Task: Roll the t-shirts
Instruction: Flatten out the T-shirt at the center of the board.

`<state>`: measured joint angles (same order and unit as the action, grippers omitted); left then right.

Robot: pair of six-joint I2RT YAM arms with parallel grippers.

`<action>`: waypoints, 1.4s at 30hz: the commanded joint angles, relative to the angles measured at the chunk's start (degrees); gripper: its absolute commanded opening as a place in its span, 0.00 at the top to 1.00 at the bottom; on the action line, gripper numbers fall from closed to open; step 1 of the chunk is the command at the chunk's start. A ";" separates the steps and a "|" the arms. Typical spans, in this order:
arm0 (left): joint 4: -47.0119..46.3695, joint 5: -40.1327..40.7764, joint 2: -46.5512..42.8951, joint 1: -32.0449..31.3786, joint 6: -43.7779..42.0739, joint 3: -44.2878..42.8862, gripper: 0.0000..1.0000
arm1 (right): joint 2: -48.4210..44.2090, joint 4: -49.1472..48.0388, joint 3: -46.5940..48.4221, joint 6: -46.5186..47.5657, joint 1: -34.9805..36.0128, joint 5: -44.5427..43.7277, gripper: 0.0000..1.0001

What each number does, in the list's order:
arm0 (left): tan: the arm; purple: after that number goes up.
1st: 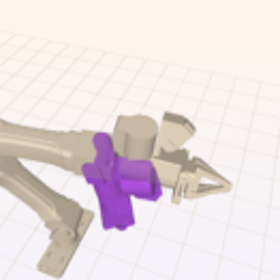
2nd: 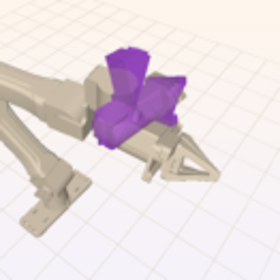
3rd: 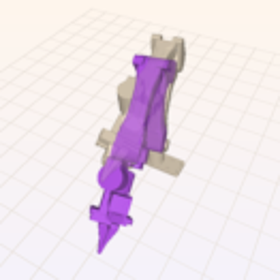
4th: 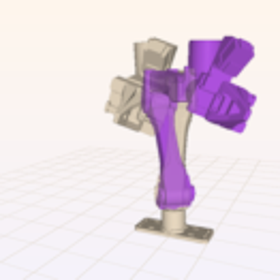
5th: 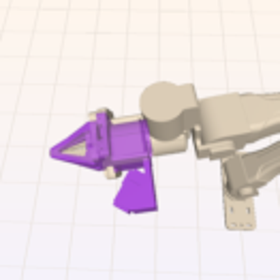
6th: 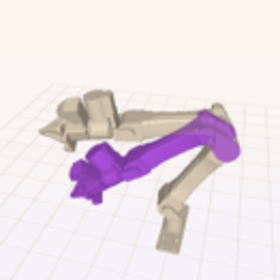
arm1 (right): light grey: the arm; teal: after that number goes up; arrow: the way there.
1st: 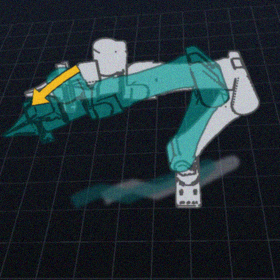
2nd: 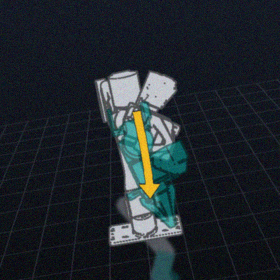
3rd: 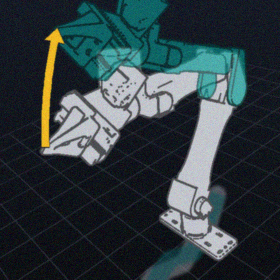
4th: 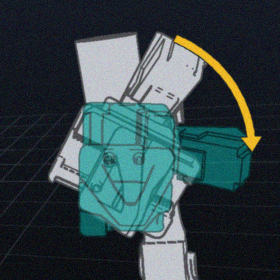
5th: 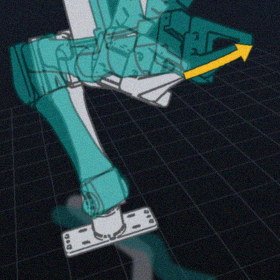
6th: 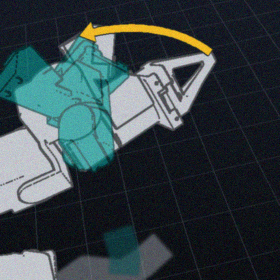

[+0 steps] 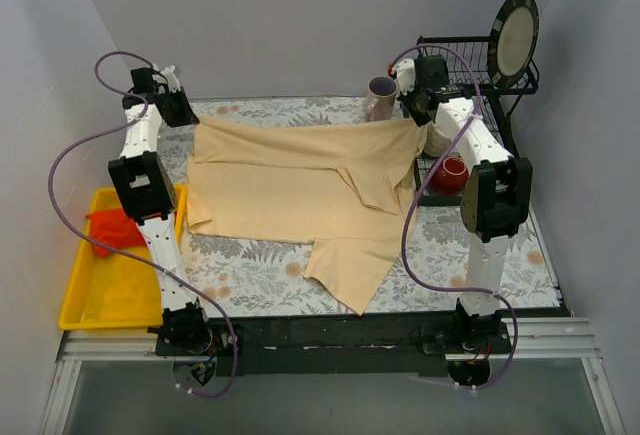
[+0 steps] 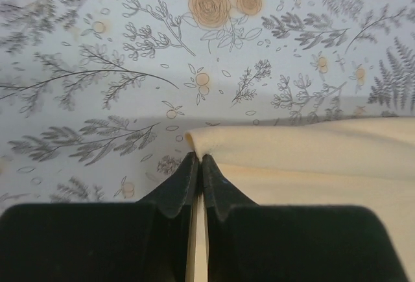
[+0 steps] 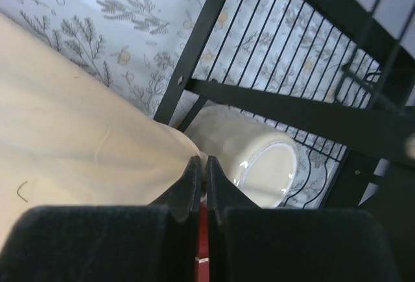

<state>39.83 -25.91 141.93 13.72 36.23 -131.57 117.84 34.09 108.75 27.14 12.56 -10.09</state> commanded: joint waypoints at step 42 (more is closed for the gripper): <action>-16.46 19.40 -89.71 4.75 5.43 39.37 1.00 | -54.27 -0.43 -0.82 -0.06 -0.60 9.29 0.99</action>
<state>20.67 -13.78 55.35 19.55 42.30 -90.67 70.72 33.21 107.83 28.69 12.40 -2.33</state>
